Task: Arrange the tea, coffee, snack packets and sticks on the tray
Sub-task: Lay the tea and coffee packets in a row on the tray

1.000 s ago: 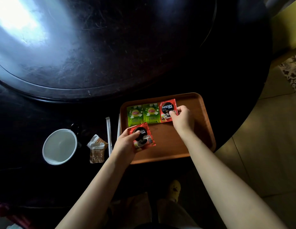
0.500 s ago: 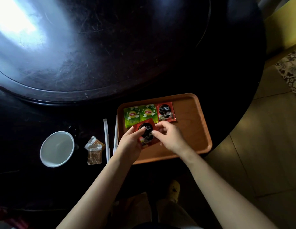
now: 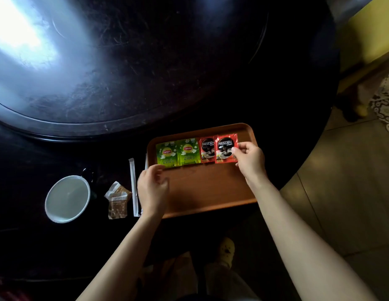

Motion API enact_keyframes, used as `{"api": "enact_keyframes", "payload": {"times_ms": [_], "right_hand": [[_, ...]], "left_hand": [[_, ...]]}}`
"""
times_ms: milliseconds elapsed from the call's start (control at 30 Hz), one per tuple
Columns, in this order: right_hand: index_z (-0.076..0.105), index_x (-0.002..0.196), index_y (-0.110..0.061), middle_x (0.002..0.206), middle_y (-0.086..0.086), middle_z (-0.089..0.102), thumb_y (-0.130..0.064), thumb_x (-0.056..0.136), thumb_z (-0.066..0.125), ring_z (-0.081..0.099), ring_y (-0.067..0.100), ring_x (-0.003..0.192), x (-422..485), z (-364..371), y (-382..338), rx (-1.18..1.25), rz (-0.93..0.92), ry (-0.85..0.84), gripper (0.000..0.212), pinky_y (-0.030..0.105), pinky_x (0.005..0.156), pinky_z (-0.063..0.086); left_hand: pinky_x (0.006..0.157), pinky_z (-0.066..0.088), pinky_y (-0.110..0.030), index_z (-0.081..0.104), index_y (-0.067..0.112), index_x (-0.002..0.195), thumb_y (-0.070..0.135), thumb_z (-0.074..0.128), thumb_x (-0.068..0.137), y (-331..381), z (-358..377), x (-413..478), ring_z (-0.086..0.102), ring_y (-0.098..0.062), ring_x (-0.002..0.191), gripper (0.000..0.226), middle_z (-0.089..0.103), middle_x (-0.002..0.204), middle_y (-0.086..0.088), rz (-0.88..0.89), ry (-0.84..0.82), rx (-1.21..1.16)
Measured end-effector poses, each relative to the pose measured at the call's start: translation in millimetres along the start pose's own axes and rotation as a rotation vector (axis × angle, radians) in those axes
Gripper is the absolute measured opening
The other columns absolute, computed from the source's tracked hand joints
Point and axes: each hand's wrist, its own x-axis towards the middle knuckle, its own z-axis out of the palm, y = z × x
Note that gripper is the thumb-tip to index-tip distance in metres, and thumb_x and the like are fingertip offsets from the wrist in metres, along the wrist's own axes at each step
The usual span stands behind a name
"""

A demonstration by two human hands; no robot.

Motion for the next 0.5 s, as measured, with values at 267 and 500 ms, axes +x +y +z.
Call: {"api": "enact_keyframes", "payload": {"times_ms": [267,500], "right_hand": [[0.06,0.102,-0.003,0.089,0.013,0.066,-0.012,0.09,0.054,0.062,0.024,0.081,14.5,2.4,0.1,-0.273,-0.079,0.106,0.017,0.021,0.059,0.039],[0.055,0.106,-0.002,0.112,0.018,0.061,-0.015,0.091,0.053,0.061,0.029,0.097,15.3,0.5,0.5,-0.476,-0.195,0.141,0.02,0.024,0.068,0.041]], "left_hand": [[0.095,0.046,-0.04,0.055,0.008,0.117,-0.004,0.056,0.076,-22.8,-8.8,3.2,0.057,-0.029,0.103,0.043,0.051,0.116,-0.017,-0.07,0.004,0.058],[0.093,0.048,-0.041,0.056,0.012,0.115,-0.009,0.048,0.074,-23.9,-9.0,2.4,0.058,-0.026,0.1,0.047,0.054,0.115,-0.015,-0.085,0.005,0.056]]}}
